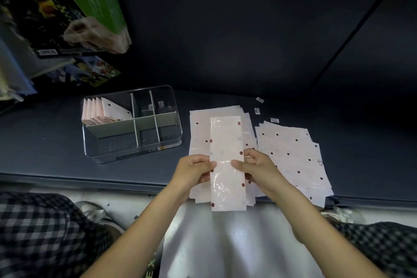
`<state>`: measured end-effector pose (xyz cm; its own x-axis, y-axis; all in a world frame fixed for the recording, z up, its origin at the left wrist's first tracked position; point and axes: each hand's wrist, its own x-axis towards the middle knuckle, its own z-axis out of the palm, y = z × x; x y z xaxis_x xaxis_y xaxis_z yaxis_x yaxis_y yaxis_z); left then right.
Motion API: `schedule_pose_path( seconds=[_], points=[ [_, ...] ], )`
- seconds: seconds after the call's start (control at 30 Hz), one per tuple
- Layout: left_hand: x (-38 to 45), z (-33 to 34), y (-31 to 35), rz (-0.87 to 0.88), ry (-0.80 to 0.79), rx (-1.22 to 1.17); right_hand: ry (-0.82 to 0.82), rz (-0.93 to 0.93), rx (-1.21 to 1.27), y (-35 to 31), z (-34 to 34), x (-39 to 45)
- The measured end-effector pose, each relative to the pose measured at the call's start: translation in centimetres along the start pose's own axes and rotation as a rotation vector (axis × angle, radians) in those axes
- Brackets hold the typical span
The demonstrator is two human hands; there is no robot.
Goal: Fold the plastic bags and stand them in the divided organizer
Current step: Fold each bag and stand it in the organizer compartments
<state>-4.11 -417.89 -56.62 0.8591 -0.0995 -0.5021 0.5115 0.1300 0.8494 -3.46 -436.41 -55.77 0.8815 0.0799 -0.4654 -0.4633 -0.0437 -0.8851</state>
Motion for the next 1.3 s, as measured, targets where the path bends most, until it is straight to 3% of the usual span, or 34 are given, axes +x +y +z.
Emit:
schedule_pose_path(
  seconds=[0.17,0.53,0.7,0.93,1.07,1.13,1.3],
  points=[
    [-0.6,-0.6,0.7,0.043,-0.016,-0.021,0.015,0.018,-0.022,-0.6,-0.5,-0.4],
    [-0.2,-1.7,1.4,0.073,-0.055,-0.146,-0.049,-0.116,0.132,-1.0,-0.3,-0.5],
    [-0.6,-1.8,1.6,0.109,-0.123,-0.116,-0.026,-0.210,0.059,-0.8,-0.1,-0.6],
    [-0.4,-0.8,1.5,0.029,-0.036,-0.043,0.065,-0.307,-0.039,-0.9,0.3,-0.6],
    [-0.5,0.0,1.1,0.110,0.096,0.010,0.074,-0.327,-0.098,-1.2,0.6,-1.0],
    [-0.5,-0.1,1.1,0.233,0.168,0.123,0.064,-0.342,-0.158,-1.6,0.5,-1.2],
    [-1.5,0.5,0.7,0.636,0.199,0.784,-0.026,-0.448,-0.597,-2.2,1.6,-1.7]
  ],
)
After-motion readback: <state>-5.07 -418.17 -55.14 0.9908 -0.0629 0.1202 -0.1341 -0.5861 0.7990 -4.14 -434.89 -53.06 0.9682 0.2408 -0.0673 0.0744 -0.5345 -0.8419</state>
